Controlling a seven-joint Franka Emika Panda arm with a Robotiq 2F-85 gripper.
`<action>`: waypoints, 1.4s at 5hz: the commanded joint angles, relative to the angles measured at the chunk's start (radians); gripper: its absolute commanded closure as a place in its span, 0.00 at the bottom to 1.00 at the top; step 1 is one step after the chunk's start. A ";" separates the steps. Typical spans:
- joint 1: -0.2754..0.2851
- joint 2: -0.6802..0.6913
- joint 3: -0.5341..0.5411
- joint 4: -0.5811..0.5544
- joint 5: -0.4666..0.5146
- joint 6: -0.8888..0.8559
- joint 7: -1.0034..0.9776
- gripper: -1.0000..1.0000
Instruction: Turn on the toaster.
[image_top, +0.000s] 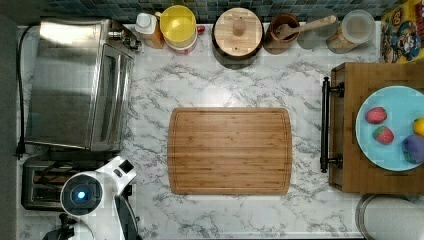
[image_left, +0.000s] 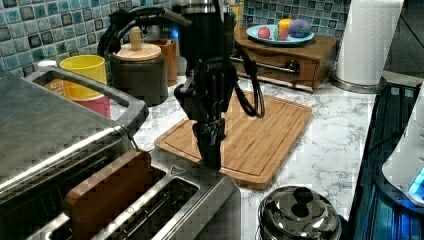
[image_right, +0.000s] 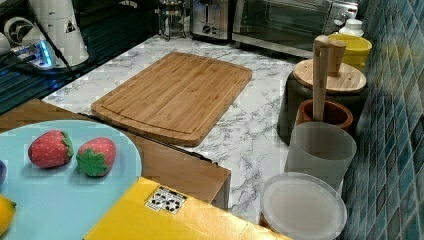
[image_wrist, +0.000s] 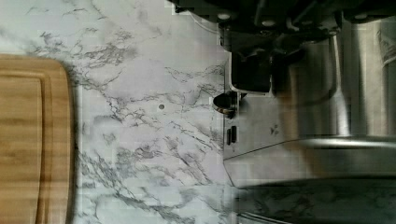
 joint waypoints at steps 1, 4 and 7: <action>0.019 0.074 0.027 0.160 -0.068 -0.050 0.072 1.00; 0.017 0.238 0.019 0.087 -0.150 -0.017 0.144 1.00; -0.039 0.232 -0.033 -0.115 0.053 0.120 -0.088 1.00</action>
